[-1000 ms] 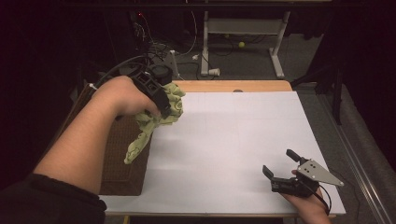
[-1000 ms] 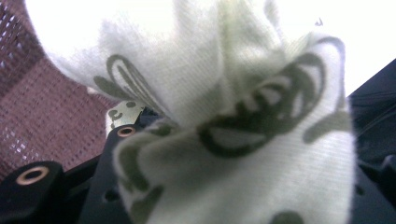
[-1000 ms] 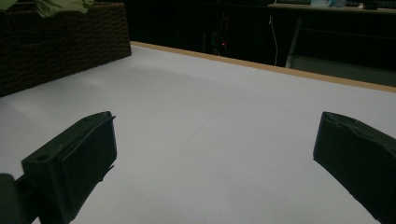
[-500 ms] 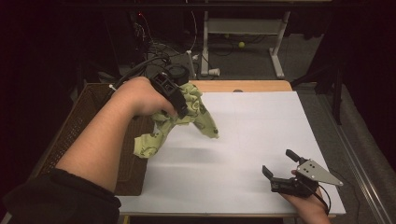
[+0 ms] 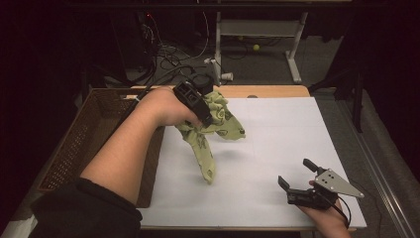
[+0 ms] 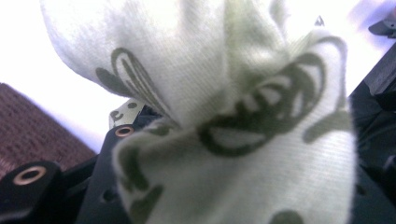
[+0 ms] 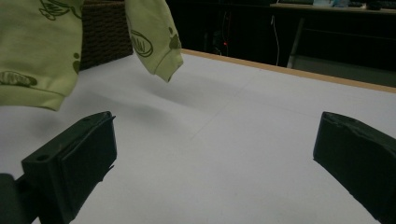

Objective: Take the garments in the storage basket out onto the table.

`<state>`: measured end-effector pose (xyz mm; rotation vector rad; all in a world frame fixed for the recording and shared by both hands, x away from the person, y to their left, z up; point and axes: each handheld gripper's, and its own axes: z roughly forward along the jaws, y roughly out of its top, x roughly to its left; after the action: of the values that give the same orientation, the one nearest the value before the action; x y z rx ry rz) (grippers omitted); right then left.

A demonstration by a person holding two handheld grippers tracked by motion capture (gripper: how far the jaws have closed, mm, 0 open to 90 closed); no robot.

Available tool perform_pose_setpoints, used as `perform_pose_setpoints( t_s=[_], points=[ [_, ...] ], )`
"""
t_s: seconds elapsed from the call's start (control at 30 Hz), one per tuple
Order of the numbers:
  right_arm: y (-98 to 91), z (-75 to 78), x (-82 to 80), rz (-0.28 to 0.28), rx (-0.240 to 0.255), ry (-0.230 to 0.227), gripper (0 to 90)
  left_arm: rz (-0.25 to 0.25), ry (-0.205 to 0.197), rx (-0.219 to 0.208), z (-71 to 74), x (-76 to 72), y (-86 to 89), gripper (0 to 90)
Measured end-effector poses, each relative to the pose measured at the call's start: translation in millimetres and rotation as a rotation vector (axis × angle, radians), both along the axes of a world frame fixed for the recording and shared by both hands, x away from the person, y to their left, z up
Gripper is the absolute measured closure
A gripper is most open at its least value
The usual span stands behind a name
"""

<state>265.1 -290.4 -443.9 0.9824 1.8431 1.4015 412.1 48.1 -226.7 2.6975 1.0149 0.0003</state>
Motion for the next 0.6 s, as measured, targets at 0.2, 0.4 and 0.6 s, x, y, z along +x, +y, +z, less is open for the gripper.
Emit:
perform_pose_setpoints(
  t_s=[0.2, 0.4, 0.6],
  points=[
    [-0.2, 0.1, 0.1, 0.000, -0.001, -0.002, 0.4, -0.075, -0.052, 0.010, -23.2, 1.5, -8.1, 53.1],
    [0.8, -0.2, 0.0, 0.002, -0.001, 0.003, 0.4, -0.084, -0.061, 0.022, -43.3, 4.8, -13.2, 53.0],
    [0.3, -0.2, -0.2, 0.003, -0.006, 0.001, 0.4, -0.113, -0.075, 0.058, -62.9, 7.0, -17.0, 52.1]
  ],
)
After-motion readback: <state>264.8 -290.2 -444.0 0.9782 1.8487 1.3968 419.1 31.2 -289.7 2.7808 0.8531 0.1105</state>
